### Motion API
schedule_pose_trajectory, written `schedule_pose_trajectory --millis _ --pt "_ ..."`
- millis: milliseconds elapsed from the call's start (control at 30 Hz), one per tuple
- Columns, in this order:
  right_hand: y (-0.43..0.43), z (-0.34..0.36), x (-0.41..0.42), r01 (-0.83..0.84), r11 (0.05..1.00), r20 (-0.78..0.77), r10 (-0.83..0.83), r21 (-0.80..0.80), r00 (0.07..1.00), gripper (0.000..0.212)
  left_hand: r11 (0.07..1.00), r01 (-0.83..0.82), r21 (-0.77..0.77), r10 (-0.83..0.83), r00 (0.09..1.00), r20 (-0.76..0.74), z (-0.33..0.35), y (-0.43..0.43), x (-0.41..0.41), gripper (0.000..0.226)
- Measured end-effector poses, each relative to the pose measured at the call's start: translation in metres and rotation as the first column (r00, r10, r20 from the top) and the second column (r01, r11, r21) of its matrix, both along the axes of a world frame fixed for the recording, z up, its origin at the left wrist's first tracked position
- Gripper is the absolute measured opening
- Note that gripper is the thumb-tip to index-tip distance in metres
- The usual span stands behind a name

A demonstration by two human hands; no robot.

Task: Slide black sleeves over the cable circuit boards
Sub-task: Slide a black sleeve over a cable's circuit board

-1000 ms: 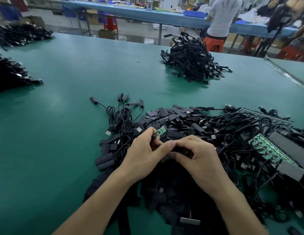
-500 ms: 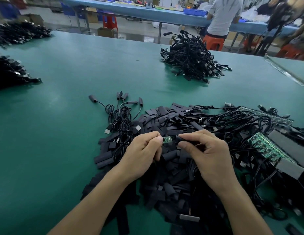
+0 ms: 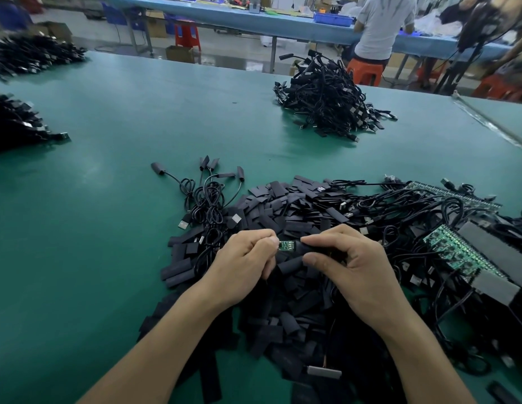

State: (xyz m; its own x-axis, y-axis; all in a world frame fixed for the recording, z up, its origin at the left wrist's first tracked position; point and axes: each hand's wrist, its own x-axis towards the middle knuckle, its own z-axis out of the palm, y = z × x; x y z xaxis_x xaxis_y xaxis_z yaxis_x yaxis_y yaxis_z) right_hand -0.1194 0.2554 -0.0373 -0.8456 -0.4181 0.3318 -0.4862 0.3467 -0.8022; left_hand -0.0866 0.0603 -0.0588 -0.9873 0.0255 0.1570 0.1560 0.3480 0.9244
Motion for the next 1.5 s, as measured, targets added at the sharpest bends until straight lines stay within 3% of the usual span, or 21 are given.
schedule_pose_trajectory --millis 367,600,867,1133,1500 --pt "0.005 -0.004 -0.003 -0.047 0.999 0.080 0.047 -0.007 0.996 0.025 0.997 0.005 -0.074 -0.005 1.000 -0.006 0.000 0.000 0.002 0.043" --pt "0.003 -0.007 -0.003 0.068 0.994 -0.079 -0.062 0.082 0.995 0.036 0.982 0.087 -0.168 -0.082 0.996 0.038 0.001 -0.003 0.001 0.041" --pt "0.006 -0.003 -0.004 0.018 0.997 -0.044 -0.014 0.073 0.999 0.023 0.986 0.066 -0.155 -0.064 0.998 0.019 -0.002 -0.004 0.002 0.042" --pt "0.008 -0.001 -0.004 0.038 0.999 0.028 -0.038 -0.014 0.999 0.023 0.999 0.044 -0.010 -0.044 0.999 0.013 0.000 -0.003 0.001 0.040" --pt "0.007 -0.006 -0.003 0.000 0.997 0.115 0.009 -0.072 0.993 0.021 0.998 0.039 -0.046 -0.037 0.999 0.034 0.002 -0.002 0.001 0.046"
